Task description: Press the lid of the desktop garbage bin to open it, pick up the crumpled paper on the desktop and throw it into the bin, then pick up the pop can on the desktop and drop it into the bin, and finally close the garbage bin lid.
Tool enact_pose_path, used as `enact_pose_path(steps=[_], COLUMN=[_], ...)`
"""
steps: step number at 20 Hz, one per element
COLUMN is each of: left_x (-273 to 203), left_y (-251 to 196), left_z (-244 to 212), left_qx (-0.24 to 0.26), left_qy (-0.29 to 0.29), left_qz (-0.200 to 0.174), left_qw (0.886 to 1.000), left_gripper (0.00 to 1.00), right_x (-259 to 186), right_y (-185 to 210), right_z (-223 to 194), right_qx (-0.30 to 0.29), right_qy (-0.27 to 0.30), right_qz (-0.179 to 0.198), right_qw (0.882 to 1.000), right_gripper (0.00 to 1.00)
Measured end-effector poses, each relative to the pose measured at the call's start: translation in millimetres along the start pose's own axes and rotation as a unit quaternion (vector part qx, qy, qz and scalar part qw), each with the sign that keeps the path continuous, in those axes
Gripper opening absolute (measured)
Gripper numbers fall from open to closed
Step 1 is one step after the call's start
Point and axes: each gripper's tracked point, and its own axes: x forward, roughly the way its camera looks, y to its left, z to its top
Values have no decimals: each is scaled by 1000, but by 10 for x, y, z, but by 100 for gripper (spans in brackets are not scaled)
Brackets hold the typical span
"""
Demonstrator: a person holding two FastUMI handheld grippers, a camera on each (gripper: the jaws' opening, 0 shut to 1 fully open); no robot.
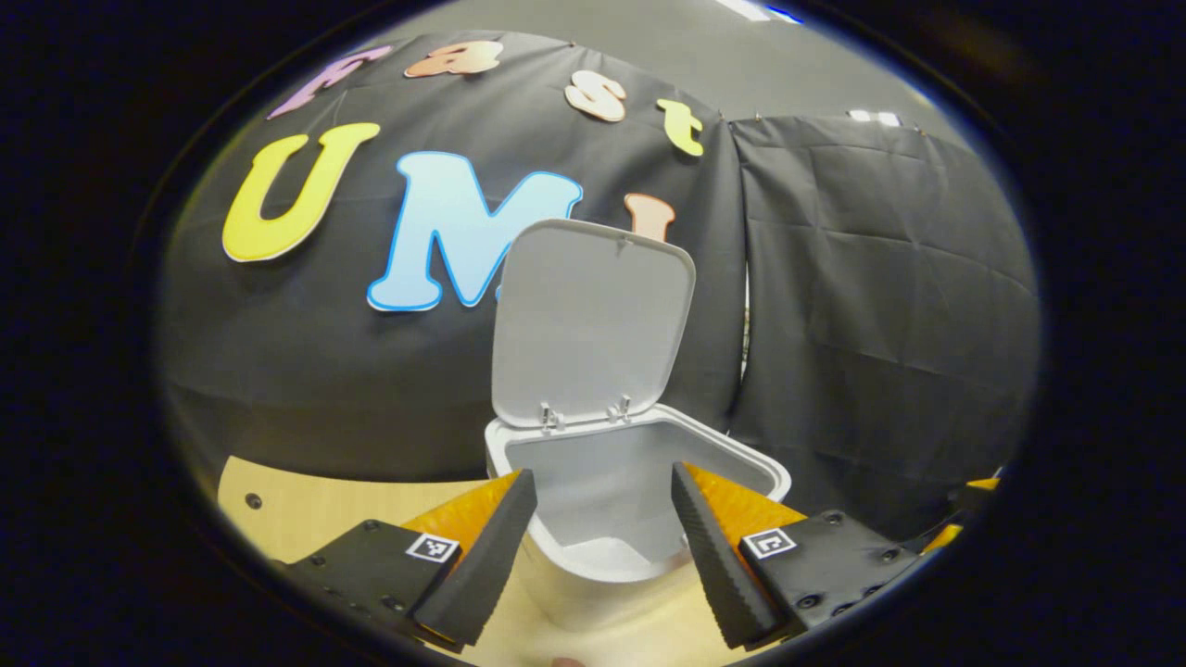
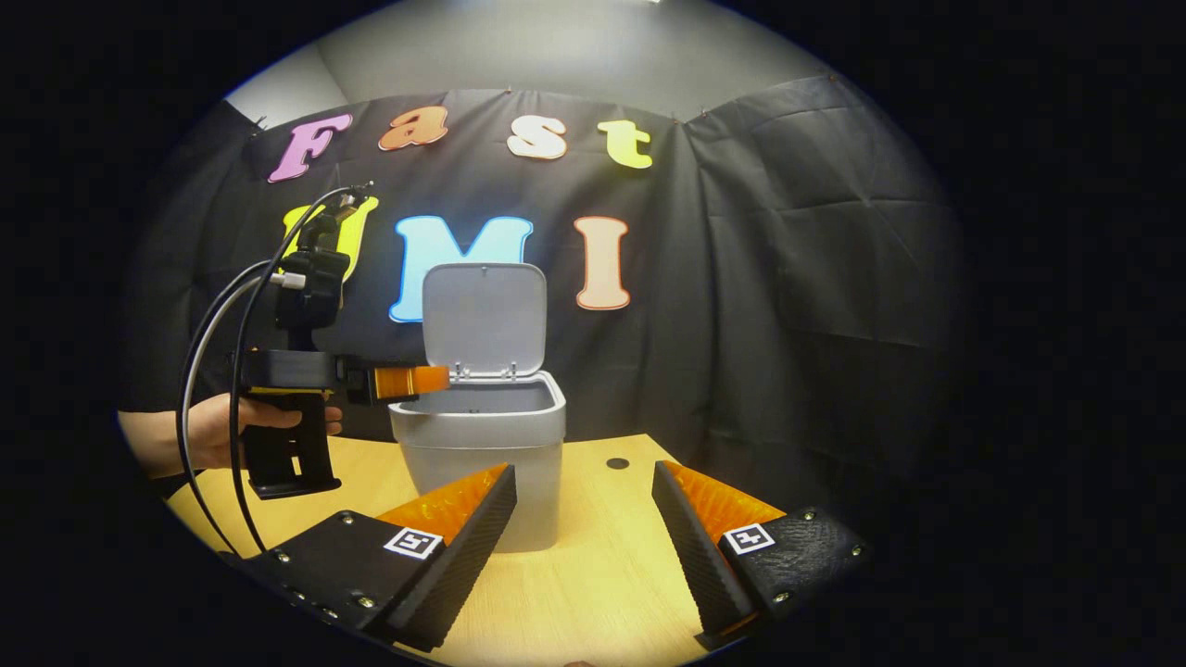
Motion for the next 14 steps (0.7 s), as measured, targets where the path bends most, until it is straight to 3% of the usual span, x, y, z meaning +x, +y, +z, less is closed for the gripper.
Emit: enact_pose_path(steps=[1, 2, 9, 10, 14], left_x=[-64, -134, -762, -844, -1191], left_y=[45, 101, 460, 510, 647], left_z=[24, 53, 146, 153, 176], left_qx=[0, 1, 20, 26, 45], left_qy=[-5, -10, -44, -47, -63], left_qz=[5, 12, 61, 69, 99], left_qw=[1000, 1000, 997, 996, 992], left_gripper=[95, 100, 100, 90, 100], right_x=[5, 15, 31, 30, 4], right_y=[63, 126, 733, 821, 1174], right_z=[-4, -3, -142, -169, -321], right_qx=[-1, -1, -12, -14, -21], right_qy=[1, 2, 18, 21, 37], right_qz=[9, 18, 100, 113, 167], right_qw=[1000, 1000, 995, 993, 985], right_gripper=[95, 95, 95, 95, 95])
